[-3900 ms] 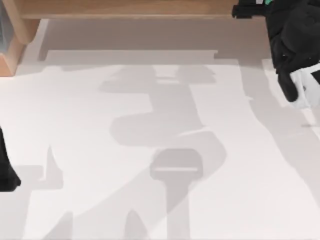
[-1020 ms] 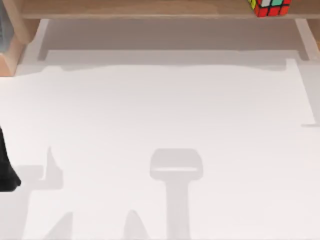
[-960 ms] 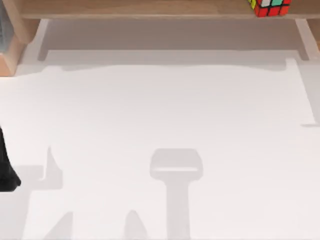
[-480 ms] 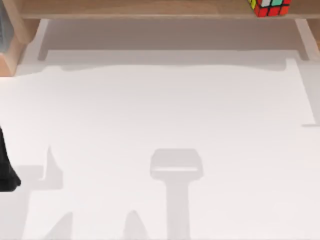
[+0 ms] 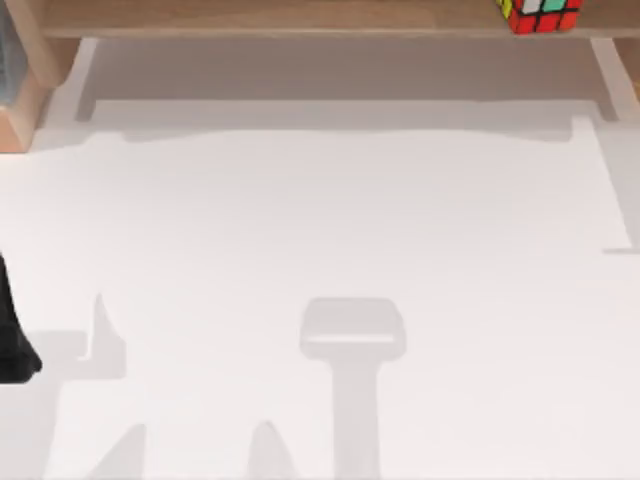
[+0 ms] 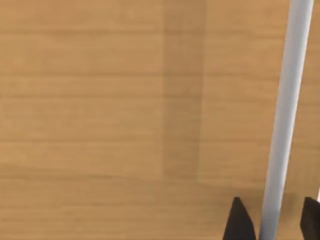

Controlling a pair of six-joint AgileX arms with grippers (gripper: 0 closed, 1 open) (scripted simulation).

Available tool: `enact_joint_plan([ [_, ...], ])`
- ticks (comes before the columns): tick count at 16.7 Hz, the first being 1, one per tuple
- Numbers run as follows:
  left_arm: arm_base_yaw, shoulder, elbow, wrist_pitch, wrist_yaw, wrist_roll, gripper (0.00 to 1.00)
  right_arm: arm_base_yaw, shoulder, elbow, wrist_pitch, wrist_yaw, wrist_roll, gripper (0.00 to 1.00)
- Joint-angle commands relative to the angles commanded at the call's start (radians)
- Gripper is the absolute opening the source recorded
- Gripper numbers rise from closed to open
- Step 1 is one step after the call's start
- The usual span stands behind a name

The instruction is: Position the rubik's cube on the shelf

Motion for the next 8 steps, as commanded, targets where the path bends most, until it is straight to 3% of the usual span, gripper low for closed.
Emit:
enact_joint_plan([
  [2, 0.0, 0.0, 0.0, 0.0, 0.0, 0.0, 1.0, 0.0, 0.0, 0.0, 0.0, 0.0, 0.0, 0.0],
  [8, 0.0, 0.0, 0.0, 0.0, 0.0, 0.0, 1.0, 0.0, 0.0, 0.0, 0.0, 0.0, 0.0, 0.0],
])
